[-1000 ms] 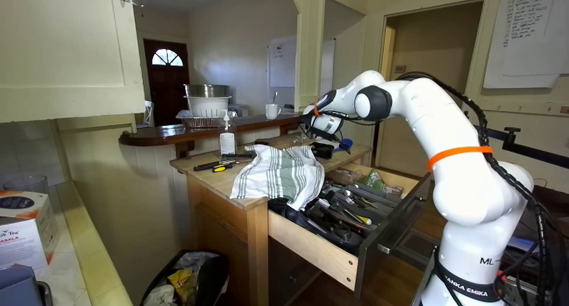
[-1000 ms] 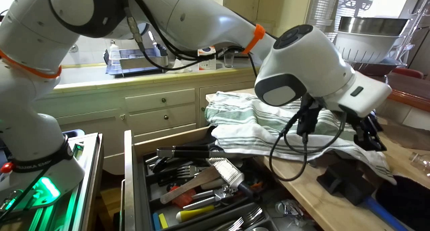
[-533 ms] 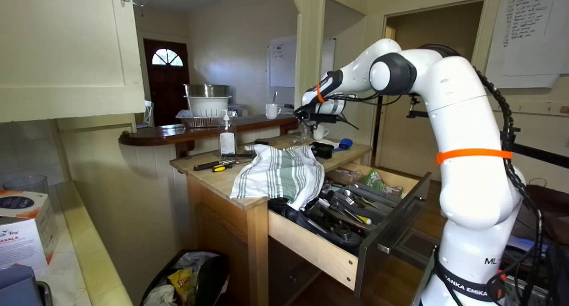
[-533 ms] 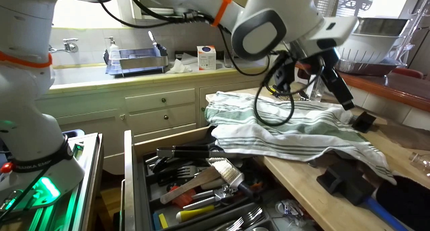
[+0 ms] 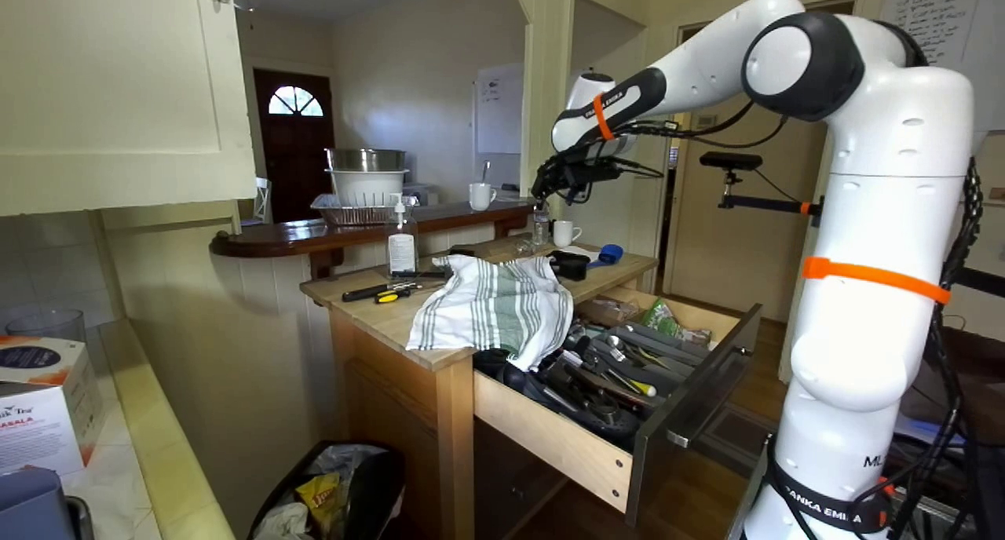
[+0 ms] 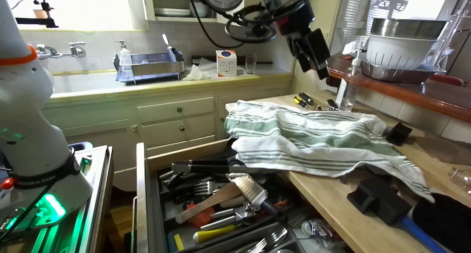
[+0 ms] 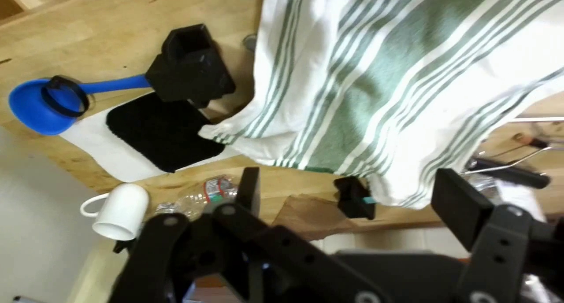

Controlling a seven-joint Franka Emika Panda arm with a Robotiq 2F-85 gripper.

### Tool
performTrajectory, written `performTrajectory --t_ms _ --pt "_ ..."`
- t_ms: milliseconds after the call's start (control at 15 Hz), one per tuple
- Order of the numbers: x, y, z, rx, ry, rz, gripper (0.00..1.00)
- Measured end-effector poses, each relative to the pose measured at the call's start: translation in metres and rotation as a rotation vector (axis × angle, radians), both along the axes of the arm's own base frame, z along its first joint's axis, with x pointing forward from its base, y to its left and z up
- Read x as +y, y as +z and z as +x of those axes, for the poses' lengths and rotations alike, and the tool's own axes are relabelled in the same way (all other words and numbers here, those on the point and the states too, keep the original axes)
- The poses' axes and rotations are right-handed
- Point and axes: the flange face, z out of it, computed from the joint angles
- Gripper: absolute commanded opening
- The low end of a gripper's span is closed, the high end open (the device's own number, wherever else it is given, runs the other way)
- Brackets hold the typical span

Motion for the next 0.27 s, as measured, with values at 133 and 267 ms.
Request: performTrajectory --t_ms 133,267 --pt "0.036 0.021 -0.015 0.055 0.093 0.033 1.00" --pt "0.061 0.037 -0.026 0.095 0.174 0.064 1.00"
